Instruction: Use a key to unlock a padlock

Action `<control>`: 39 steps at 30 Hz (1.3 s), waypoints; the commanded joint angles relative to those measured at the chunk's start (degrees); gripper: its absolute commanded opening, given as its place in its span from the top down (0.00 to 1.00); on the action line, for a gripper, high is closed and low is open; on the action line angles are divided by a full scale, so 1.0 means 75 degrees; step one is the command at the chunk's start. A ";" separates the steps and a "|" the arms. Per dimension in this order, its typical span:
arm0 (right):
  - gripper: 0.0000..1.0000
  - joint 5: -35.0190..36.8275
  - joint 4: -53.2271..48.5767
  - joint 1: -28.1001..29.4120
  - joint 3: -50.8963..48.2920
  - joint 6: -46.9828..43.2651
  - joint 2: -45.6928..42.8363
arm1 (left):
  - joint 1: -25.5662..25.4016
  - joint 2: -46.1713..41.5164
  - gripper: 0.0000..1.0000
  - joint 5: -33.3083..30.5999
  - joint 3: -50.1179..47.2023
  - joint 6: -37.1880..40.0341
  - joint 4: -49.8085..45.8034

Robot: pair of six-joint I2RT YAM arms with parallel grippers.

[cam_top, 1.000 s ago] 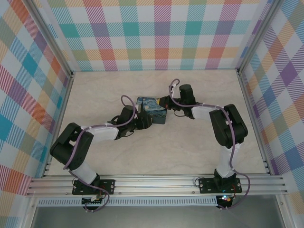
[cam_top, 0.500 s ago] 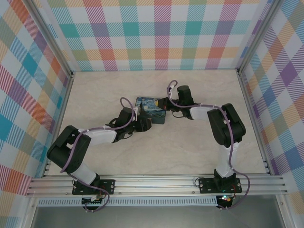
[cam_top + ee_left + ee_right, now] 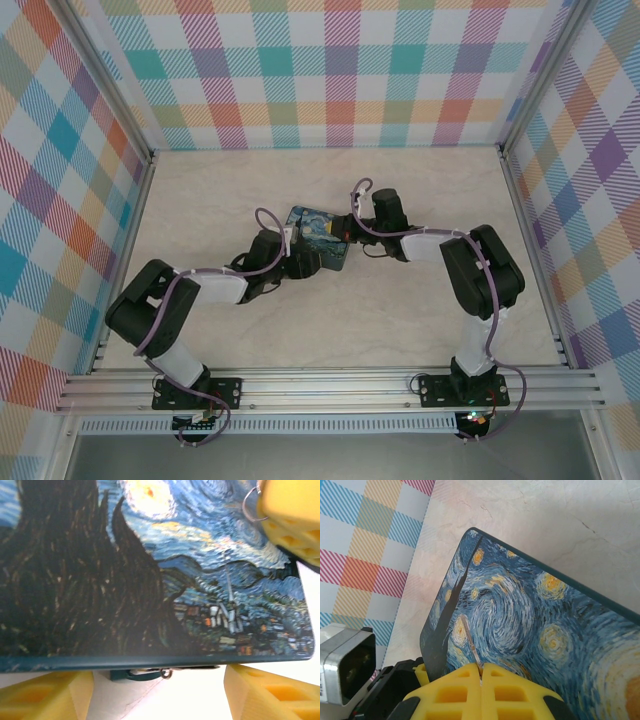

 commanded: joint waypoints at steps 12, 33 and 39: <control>0.97 -0.0001 -0.0804 0.0085 -0.0126 -0.0122 0.0251 | 0.0026 0.0927 0.34 0.0129 -0.0338 0.0283 0.1908; 0.97 -0.0023 -0.0710 0.0091 -0.0073 -0.0094 0.0242 | 0.0011 0.1108 0.57 0.0832 0.0077 0.0070 0.1396; 0.97 -0.0038 -0.0711 0.0091 -0.0090 -0.0089 0.0204 | 0.0000 0.1110 0.58 0.0566 0.0131 -0.0144 0.1347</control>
